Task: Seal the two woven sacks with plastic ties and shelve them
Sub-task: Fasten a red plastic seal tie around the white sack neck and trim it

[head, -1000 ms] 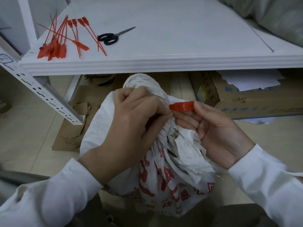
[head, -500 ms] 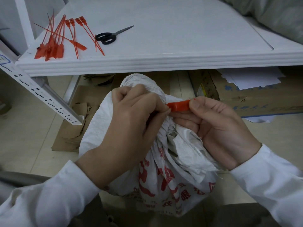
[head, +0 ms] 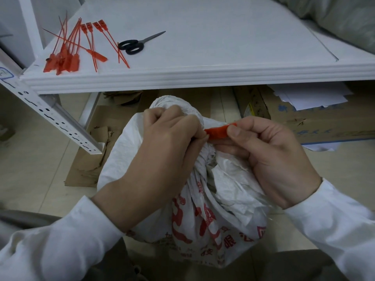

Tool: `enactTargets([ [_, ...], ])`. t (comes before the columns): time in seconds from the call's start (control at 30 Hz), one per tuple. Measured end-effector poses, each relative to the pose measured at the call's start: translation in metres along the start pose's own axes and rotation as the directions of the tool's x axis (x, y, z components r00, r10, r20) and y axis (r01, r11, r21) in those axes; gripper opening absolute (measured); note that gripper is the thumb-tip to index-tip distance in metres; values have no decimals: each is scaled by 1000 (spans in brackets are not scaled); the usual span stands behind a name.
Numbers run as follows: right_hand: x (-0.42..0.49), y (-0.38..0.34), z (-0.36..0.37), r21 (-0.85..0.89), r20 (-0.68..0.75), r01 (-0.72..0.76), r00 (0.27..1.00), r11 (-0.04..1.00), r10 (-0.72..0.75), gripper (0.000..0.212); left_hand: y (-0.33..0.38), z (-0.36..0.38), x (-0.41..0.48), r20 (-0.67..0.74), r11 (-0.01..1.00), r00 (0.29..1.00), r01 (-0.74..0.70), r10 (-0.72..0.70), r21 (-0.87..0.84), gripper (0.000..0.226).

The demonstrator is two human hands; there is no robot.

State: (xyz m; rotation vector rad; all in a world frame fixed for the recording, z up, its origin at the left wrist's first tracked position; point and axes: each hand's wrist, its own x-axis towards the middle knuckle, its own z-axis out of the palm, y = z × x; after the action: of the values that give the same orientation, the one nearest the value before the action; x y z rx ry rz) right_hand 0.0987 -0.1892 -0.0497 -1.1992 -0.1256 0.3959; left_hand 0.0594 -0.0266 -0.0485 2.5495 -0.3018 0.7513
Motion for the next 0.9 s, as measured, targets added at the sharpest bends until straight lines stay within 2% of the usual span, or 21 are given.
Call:
enactTargets([
  [0.17, -2, 3, 1, -167, -29, 115, 992, 979, -121, 12, 4, 4, 0, 7, 997, 1000, -12, 11, 83, 14],
  [0.4, -1, 14, 5, -386, -35, 157, 982, 909, -185, 6, -2, 5, -3, 46, 995, 999, -6, 2, 104, 23],
  [0.57, 3, 18, 12, -337, -81, 124, 984, 933, -160, 7, -10, 3, -8, 42, 974, 998, -51, 43, 220, 21],
  [0.73, 7, 19, 16, -240, -150, 73, 983, 968, -111, 8, -15, 0, -11, 24, 973, 994, -113, 111, 202, 21],
  [0.9, 10, 18, 19, -94, -181, 32, 982, 995, -48, 13, -22, 0, -15, 88, 961, 989, -139, 122, 237, 13],
])
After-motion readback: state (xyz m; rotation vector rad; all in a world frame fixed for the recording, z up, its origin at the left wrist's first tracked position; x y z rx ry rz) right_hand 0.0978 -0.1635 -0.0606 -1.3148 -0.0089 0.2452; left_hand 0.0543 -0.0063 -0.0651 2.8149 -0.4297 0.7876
